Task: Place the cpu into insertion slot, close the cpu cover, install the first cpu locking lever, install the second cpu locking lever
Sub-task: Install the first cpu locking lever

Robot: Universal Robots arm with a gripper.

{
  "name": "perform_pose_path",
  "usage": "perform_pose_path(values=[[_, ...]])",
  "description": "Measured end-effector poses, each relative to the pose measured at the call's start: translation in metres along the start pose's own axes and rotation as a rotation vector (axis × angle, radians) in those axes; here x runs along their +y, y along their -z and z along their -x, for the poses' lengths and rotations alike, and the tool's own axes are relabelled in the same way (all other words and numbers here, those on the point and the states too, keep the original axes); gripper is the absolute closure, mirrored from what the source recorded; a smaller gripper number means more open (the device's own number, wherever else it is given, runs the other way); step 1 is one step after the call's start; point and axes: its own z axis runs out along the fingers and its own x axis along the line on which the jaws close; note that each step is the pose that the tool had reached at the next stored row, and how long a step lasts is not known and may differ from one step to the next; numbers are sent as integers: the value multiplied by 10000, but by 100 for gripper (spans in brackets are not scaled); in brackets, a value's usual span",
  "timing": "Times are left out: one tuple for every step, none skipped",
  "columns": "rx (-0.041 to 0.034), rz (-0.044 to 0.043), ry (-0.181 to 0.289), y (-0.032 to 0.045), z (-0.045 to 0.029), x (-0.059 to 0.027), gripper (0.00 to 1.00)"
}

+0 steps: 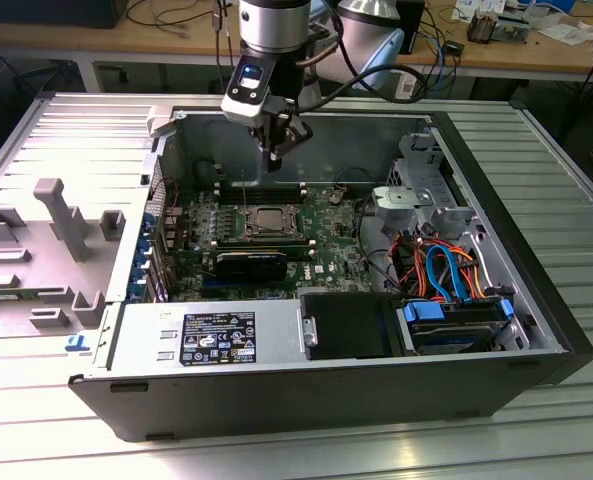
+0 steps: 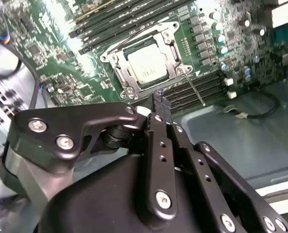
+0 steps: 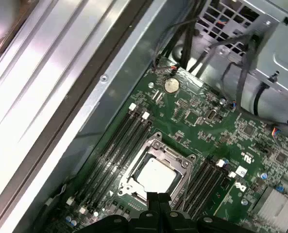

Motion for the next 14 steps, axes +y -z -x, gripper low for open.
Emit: perform_pose_path(values=[[2,6,657,-1,0,0,89],[2,9,837,-1,0,0,89],[3,11,1001,-2,0,0,89],[4,13,1202,-2,0,0,89],[5,15,1398,-2,0,0,89],[5,16,1628,-2,0,0,89],[5,18,1801,-2,0,0,89],[6,20,2052,-3,0,0,89],[7,22,2249,-3,0,0,89],[8,25,2482,-3,0,0,89],[8,26,2675,-3,0,0,89],[9,29,2956,-3,0,0,89],[9,31,3139,-3,0,0,89],[10,33,3388,-3,0,0,89]])
